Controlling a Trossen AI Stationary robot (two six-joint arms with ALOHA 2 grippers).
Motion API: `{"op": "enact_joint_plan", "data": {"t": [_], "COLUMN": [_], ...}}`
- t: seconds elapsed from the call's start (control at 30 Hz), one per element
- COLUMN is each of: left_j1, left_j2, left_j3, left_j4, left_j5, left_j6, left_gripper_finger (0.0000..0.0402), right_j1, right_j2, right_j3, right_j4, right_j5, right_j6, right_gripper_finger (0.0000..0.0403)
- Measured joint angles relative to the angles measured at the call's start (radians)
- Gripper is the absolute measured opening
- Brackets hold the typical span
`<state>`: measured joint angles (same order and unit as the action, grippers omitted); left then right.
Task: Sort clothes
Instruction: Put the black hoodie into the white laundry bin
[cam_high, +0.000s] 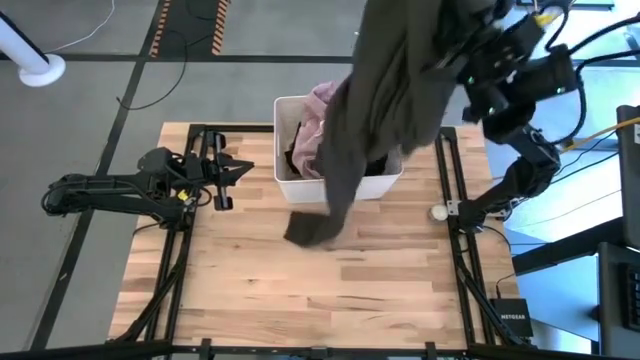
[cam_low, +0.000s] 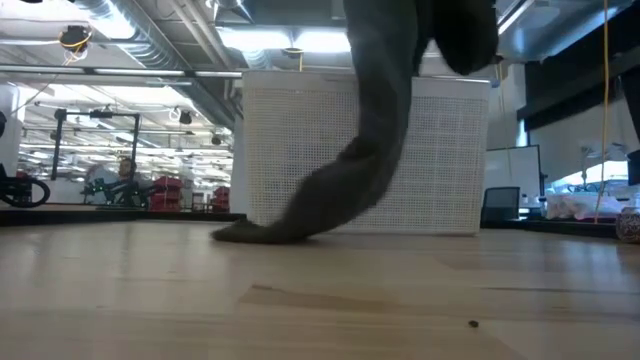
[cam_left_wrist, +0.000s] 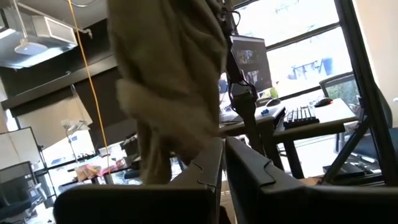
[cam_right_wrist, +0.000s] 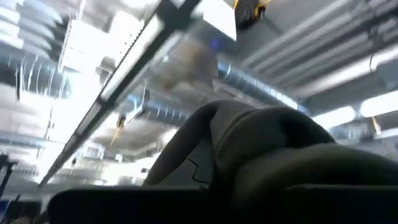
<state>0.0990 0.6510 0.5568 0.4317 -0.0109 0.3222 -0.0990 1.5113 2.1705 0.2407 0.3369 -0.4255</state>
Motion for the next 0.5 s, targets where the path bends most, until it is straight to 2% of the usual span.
{"op": "enact_joint_plan", "data": {"t": [0.1,0.23,0.33,0.5], "left_j1": [0.000,0.000,0.000,0.000], "left_j2": [0.000,0.000,0.000,0.000], "left_j3": [0.000,0.000,0.000,0.000], "left_j4": [-0.003,-0.004,-0.005,-0.003], "left_j5": [0.000,0.000,0.000,0.000], "left_j6": [-0.006,-0.007,-0.008,0.006], "left_gripper_finger": [0.0015,0.0015,0.0015,0.0015], "right_j1": [-0.061,-0.131,-0.148,-0.142], "right_j2": [0.044,0.121,0.191,0.268], "right_j3": [0.026,0.024,0.019,0.023], "right_j4": [-0.004,-0.141,-0.232,-0.275], "right_j5": [-0.035,-0.035,-0.032,-0.072], "right_j6": [0.001,0.053,0.082,0.085], "right_gripper_finger": [0.0030,0.0030,0.0032,0.0029]}}
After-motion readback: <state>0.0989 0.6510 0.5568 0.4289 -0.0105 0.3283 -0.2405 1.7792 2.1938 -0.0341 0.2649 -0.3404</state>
